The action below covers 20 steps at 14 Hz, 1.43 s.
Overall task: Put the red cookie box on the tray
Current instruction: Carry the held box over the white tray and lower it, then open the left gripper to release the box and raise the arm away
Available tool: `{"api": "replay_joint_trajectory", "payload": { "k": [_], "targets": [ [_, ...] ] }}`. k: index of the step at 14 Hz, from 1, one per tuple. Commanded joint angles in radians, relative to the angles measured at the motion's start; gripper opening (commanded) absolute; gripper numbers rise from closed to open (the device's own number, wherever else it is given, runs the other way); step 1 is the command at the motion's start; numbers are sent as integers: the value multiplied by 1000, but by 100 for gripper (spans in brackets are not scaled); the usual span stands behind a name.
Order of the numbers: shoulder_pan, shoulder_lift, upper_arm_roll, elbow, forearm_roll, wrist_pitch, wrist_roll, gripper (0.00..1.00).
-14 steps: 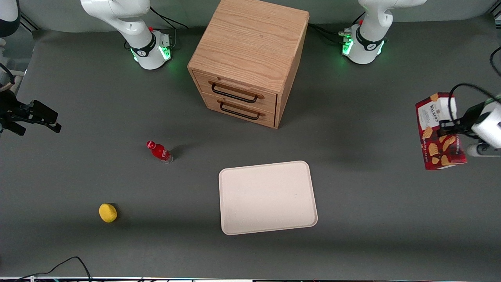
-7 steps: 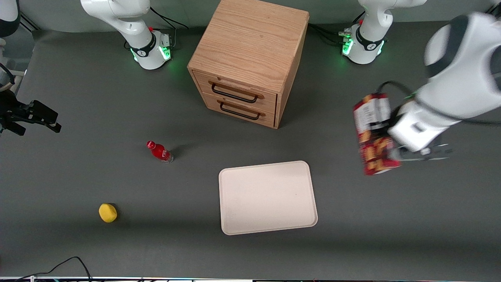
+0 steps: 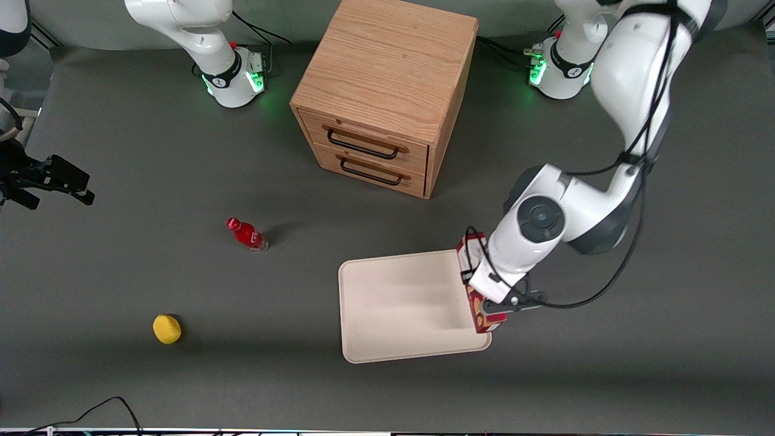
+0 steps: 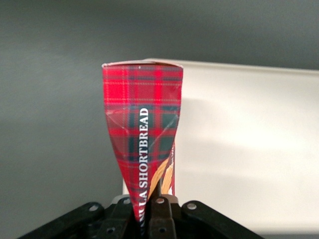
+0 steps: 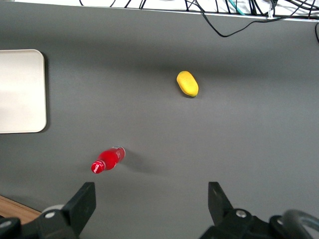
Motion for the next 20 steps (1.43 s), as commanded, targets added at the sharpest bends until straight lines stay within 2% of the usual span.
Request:
{"api": "replay_joint_trajectory", "payload": {
  "k": [1, 4, 5, 6, 7, 12, 13, 17, 20],
  "targets": [
    [9, 11, 0, -49, 63, 114, -43, 0],
    [12, 28, 4, -59, 95, 125, -51, 0],
    [12, 33, 4, -65, 110, 125, -51, 12],
    [13, 34, 4, -66, 120, 119, -52, 97],
    [21, 33, 4, -66, 120, 105, -52, 100],
    [39, -45, -2, -74, 103, -22, -52, 100],
    [44, -83, -3, -74, 71, -85, -46, 100],
    [82, -266, 10, -71, -131, -319, 56, 100],
    [75, -434, 182, -66, -312, -517, 300, 100]
  ]
}}
